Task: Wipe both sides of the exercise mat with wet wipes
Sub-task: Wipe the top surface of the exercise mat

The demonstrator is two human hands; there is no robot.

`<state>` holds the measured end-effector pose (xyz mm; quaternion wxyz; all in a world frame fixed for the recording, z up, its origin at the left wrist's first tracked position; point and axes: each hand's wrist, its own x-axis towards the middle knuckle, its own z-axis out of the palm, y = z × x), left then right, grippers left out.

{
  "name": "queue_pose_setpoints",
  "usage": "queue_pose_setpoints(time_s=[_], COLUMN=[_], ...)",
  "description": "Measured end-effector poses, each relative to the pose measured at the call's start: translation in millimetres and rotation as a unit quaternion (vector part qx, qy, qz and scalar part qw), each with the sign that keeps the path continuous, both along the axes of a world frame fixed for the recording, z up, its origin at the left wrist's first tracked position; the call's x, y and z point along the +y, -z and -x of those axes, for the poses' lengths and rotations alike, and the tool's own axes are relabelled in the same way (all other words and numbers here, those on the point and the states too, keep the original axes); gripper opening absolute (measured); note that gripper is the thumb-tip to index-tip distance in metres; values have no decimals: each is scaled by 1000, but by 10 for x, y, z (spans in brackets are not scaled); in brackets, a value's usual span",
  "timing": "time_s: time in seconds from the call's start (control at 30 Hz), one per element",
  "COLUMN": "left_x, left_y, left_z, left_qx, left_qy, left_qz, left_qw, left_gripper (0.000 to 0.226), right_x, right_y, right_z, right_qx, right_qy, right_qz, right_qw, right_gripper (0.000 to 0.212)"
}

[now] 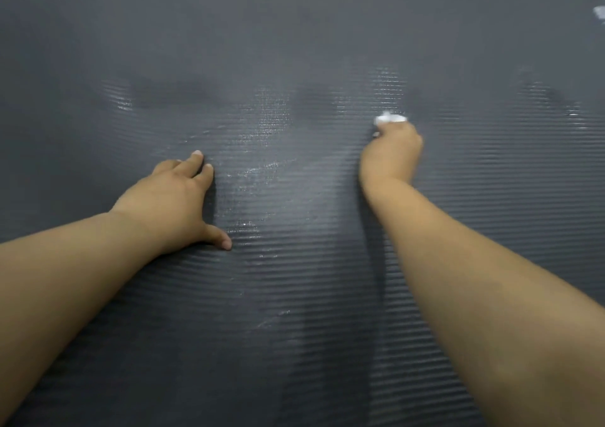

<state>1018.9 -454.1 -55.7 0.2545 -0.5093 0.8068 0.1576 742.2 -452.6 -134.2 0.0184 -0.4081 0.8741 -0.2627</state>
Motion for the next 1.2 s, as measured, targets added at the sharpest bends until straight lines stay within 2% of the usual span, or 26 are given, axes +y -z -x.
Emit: queue_pose_setpoints(time_s=[0.07, 0.1, 0.17, 0.23, 0.27, 0.3, 0.33, 0.4, 0.47, 0.5, 0.53, 0.6, 0.67, 0.77, 0.8, 0.83, 0.87, 0.9, 0.97, 1.0, 1.07, 1.13, 1.17, 1.2], left_x=[1, 2, 1, 4, 2, -2, -5, -3, -10, -7, -1, 16, 59, 118, 123, 126, 130, 133, 130, 106, 20, -60, -67, -52], left_y=[-16, -25, -34, -36, -33, -29, -21, 3, 12, 10, 6, 7, 11, -6, -23, -35, -54, -72, -105, -103, -66, 28, 89, 155], left_z=[6, 1, -11, -25, -29, -34, -36, -34, -19, -3, 26, 112, 221, 357, 392, 426, 471, 526, 671, 761, 951, 1133, 1202, 1246], left_qx=[-4, -5, -1, 2, 2, 1, 0, 1, 9, 16, 23, 39, 44, 47, 54, 64, 70, 68, 37, 19, 23, 65, 78, 84], left_qy=[-1, -4, -15, -21, -21, -20, -19, -16, -9, 3, 23, 68, 77, 66, 76, 92, 107, 120, 146, 155, 148, 108, 87, 67], left_qz=[-4, -6, -7, -7, -5, -4, -4, -8, -11, -13, -16, -29, -68, -85, -73, -60, -51, -49, -39, -28, -5, 17, 24, 32], left_qw=[1000, 1000, 1000, 1000, 1000, 1000, 1000, 1000, 1000, 1000, 999, 996, 994, 993, 993, 992, 990, 989, 988, 987, 989, 992, 993, 994], left_gripper=[126, 125, 125, 125, 125, 125, 125, 124, 120, 117, 113, 106, 98, 86, 82, 78, 75, 73, 71, 71, 71, 69, 67, 65], right_x=[-118, -101, 31, 74, 52, 22, -11, 17, 189, 259, 294, 369, 532, 916, 966, 952, 898, 822, 692, 675, 660, 569, 530, 498], right_y=[40, 52, 47, -7, -25, -33, -31, -73, -146, -157, -152, -172, -110, -36, -17, -15, -25, -58, -152, -188, -227, -203, -172, -126], right_z=[-623, -948, -1369, -1259, -1051, -784, -464, 227, 688, 754, 713, 353, -162, -547, -453, -264, -10, 277, 916, 1220, 1539, 1369, 1169, 913], right_qx=[-54, -57, -25, -8, 11, 44, 76, 102, 33, -10, -27, -16, -38, -5, 30, 62, 89, 110, 138, 134, 69, -6, -15, -6], right_qy=[-123, -220, -404, -491, -493, -473, -422, -246, -46, 16, 36, -38, -205, -456, -515, -540, -527, -474, -284, -177, -12, 42, 22, -41], right_qz=[76, 91, 81, 92, 117, 134, 137, 75, -10, -17, -15, 34, 99, 78, 55, 38, 21, 9, -34, -73, -95, -43, -4, 47], right_qw=[988, 970, 911, 866, 862, 870, 893, 961, 998, 1000, 999, 999, 973, 887, 855, 839, 845, 873, 948, 972, 993, 998, 1000, 998], right_gripper=[40, 40, 29, 20, 21, 21, 22, 33, 37, 36, 34, 27, 23, 30, 31, 31, 30, 30, 28, 28, 26, 22, 20, 19])
